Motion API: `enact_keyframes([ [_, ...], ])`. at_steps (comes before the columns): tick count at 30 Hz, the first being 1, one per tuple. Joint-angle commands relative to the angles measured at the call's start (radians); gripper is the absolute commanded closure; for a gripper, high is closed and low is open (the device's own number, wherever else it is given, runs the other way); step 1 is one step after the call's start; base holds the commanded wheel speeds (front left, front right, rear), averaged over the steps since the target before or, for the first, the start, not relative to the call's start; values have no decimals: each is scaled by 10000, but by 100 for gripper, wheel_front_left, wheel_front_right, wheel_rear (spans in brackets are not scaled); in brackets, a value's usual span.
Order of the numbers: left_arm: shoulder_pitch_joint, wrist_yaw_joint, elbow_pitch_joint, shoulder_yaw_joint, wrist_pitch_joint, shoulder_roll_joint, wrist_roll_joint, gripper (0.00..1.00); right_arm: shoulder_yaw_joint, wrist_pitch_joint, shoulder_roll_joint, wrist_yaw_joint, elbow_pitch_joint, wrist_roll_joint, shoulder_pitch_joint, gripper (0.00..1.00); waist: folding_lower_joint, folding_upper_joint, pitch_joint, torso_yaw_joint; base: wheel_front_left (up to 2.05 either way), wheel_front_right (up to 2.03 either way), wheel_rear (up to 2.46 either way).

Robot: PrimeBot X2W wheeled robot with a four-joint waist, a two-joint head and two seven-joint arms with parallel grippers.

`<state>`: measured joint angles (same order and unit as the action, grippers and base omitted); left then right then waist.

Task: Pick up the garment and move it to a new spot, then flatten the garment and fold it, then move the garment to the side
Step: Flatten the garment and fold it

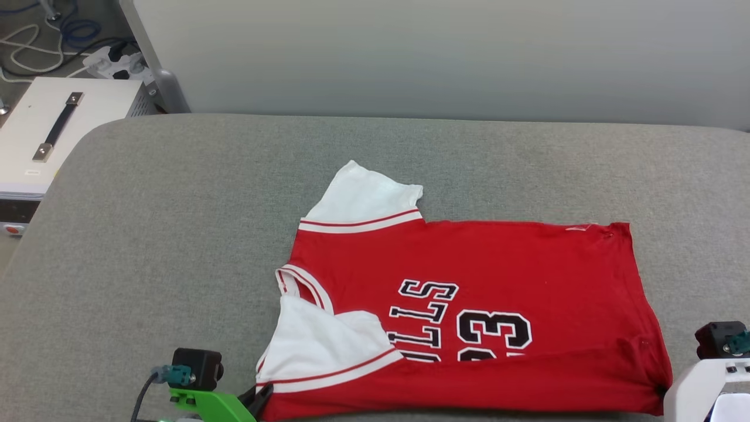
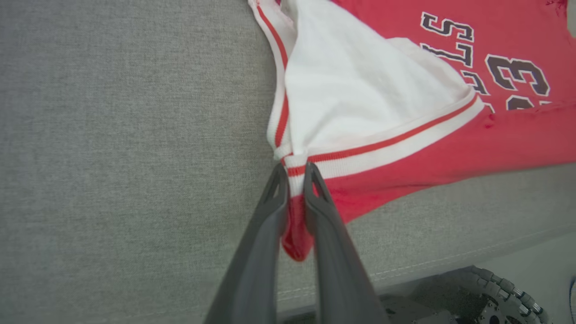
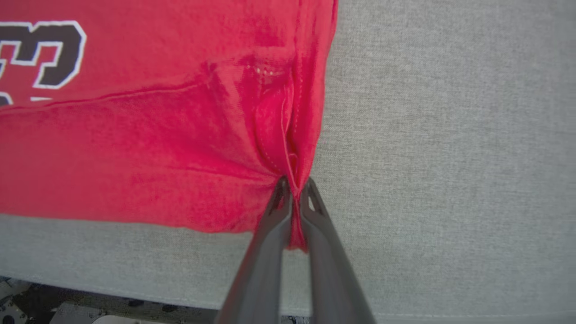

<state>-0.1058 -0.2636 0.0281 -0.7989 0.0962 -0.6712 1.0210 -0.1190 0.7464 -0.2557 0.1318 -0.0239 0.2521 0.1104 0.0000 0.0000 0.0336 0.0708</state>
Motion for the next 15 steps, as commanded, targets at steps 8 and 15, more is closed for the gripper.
enact_keyframes([
  [8,344,-66,-69,-139,115,-202,68,100,-235,720,-92,-11,-733,293,806,100,0,0,61,-54,0,0,0],
  [15,98,233,581,-307,53,225,31,100,-115,310,114,-11,-386,170,534,100,0,0,457,-188,0,0,0],
])
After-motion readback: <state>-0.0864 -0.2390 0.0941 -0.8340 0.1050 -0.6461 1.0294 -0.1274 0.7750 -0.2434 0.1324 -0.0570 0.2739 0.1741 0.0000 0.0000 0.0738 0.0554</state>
